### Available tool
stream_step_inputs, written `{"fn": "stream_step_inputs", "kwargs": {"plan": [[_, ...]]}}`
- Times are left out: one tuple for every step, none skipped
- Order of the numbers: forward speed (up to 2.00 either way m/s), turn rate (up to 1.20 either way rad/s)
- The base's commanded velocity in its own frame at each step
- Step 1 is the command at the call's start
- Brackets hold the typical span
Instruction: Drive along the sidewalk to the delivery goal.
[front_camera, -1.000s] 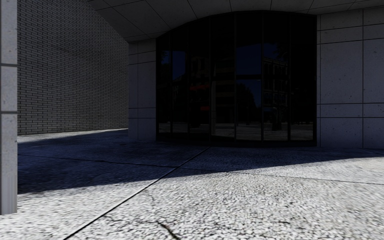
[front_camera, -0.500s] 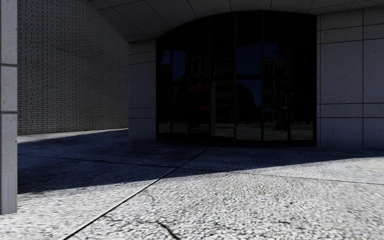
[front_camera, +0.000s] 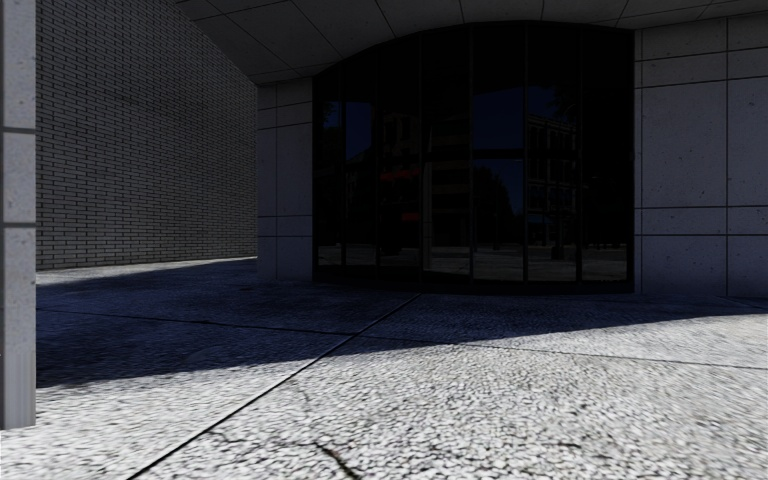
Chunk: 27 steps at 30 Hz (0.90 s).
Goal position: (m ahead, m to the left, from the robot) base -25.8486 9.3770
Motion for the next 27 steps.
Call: {"fn": "stream_step_inputs", "kwargs": {"plan": [[0.00, 0.00], [0.00, 0.00], [0.00, 0.00], [0.00, 0.00], [0.00, 0.00], [0.00, 0.00], [0.00, 0.00], [0.00, 0.00], [0.00, 0.00], [0.00, 0.00], [0.00, 0.00], [0.13, -0.03], [0.13, -0.03], [0.27, -0.07], [0.70, -0.08], [1.03, -0.08], [1.30, -0.08], [1.30, -0.08], [1.41, -0.09], [1.44, -0.10], [1.44, -0.22], [1.44, -0.22], [1.45, -0.27], [1.45, -0.28], [1.45, -0.28], [1.45, -0.28], [1.45, -0.28]]}}
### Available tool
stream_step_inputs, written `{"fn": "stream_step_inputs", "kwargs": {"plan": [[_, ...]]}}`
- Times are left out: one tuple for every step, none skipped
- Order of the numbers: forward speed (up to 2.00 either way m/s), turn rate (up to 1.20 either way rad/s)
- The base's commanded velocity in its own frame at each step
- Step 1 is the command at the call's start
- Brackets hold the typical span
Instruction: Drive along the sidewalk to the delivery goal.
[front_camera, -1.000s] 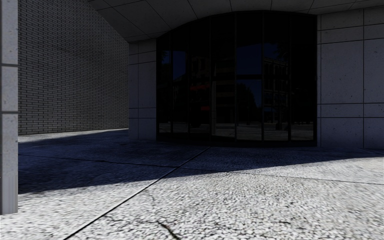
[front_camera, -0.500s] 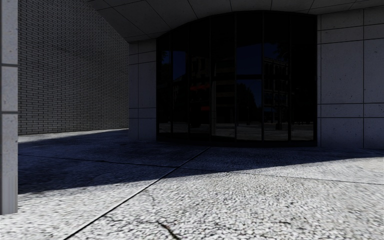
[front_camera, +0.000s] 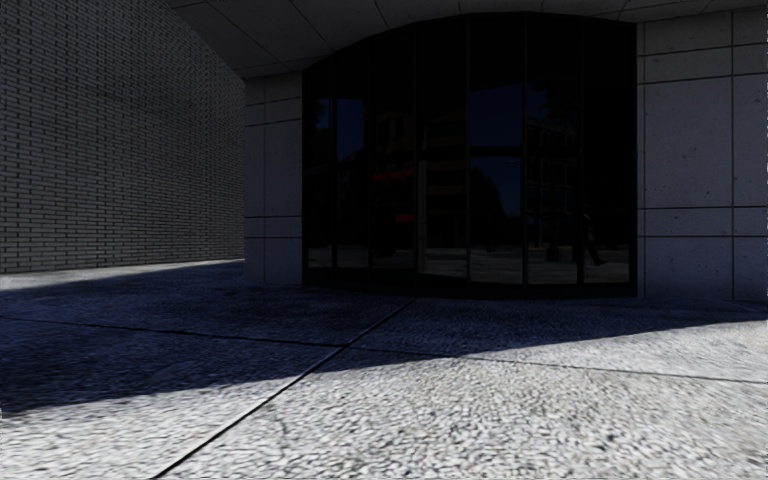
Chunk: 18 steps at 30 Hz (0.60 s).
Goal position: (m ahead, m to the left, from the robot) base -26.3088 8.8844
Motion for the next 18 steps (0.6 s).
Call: {"fn": "stream_step_inputs", "kwargs": {"plan": [[1.45, -0.28], [1.45, -0.30], [1.45, -0.36], [1.45, -0.40], [1.45, -0.40], [1.45, -0.42], [1.45, -0.43], [1.45, -0.43], [1.45, -0.43], [1.45, -0.43], [1.45, -0.43], [1.45, -0.44], [1.45, -0.44], [1.45, -0.44], [1.45, -0.45], [1.45, -0.46], [1.45, -0.48], [1.45, -0.48]]}}
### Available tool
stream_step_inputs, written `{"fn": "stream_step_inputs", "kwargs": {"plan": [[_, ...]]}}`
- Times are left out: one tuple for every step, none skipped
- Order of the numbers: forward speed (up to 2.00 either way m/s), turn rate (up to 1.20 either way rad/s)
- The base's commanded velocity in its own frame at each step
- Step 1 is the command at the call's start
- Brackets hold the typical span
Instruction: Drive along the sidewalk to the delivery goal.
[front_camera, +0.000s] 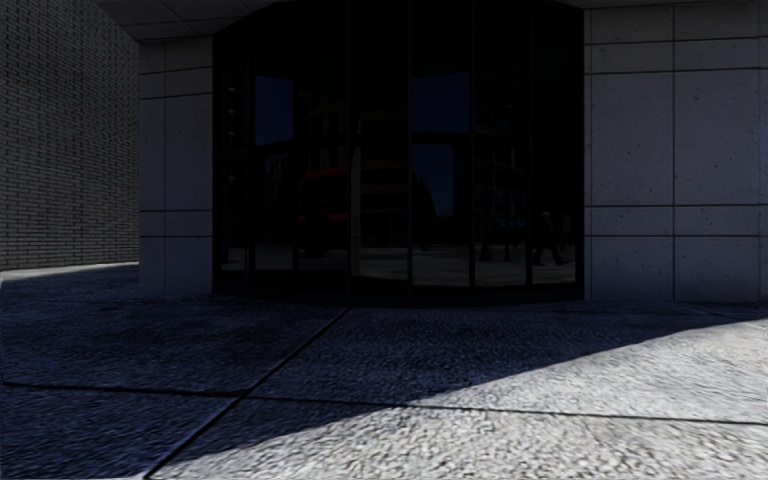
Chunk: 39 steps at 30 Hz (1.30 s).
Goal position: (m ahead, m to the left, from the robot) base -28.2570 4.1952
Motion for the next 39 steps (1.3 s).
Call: {"fn": "stream_step_inputs", "kwargs": {"plan": [[1.45, -0.49], [1.45, -0.56], [1.45, -0.61], [1.44, -0.63], [1.44, -0.63], [1.44, -0.64], [1.44, -0.64], [1.44, -0.64], [1.44, -0.64], [1.44, -0.64], [1.44, -0.65], [1.44, -0.65], [1.44, -0.65], [1.44, -0.65], [1.44, -0.66], [1.44, -0.67], [1.44, -0.67], [1.44, -0.67], [1.44, -0.67], [1.44, -0.67], [1.44, -0.67], [1.44, -0.67], [1.44, -0.67], [1.44, -0.67], [1.44, -0.67], [1.44, -0.67], [1.44, -0.67], [1.44, -0.67], [1.44, -0.67], [1.44, -0.67], [1.44, -0.67], [1.44, -0.67], [1.44, -0.67], [1.44, -0.67], [1.44, -0.67], [1.44, -0.67], [1.44, -0.67], [1.44, -0.67], [1.44, -0.67]]}}
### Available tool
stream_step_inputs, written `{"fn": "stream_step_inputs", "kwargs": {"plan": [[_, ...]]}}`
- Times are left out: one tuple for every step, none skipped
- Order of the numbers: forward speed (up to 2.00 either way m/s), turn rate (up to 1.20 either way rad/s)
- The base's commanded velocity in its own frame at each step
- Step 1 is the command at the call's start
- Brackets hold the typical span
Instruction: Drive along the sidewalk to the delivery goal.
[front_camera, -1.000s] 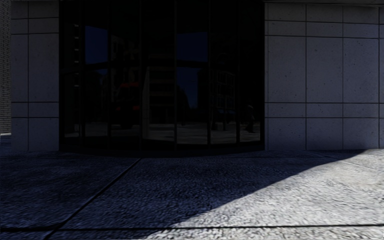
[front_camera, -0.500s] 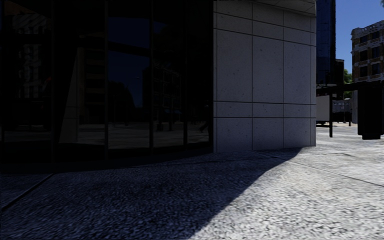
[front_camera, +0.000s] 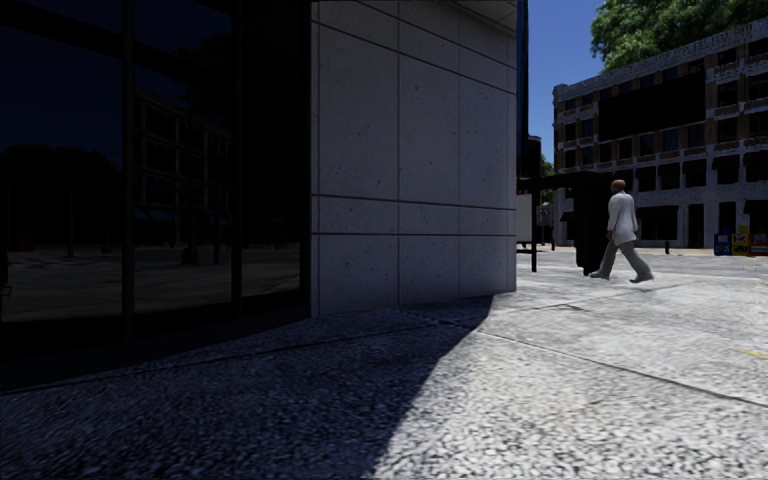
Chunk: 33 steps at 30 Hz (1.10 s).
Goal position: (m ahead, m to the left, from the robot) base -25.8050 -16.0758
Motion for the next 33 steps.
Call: {"fn": "stream_step_inputs", "kwargs": {"plan": [[1.44, -0.67], [1.44, -0.67], [1.44, -0.67], [1.44, -0.67], [1.44, -0.67], [1.44, -0.67], [1.44, -0.67], [1.44, -0.67], [1.44, -0.67], [1.44, -0.67], [1.44, -0.67], [1.45, -0.67], [1.46, -0.67], [1.46, -0.67], [1.46, -0.67], [1.46, -0.67], [1.46, -0.67], [1.46, -0.67], [1.46, -0.67], [1.46, -0.67], [1.46, -0.67], [1.46, -0.67], [1.46, -0.67], [1.46, -0.67], [1.46, -0.67], [1.46, -0.67], [1.46, -0.67], [1.46, -0.67], [1.47, -0.67], [1.47, -0.67], [1.47, -0.67], [1.47, -0.67], [1.47, -0.67]]}}
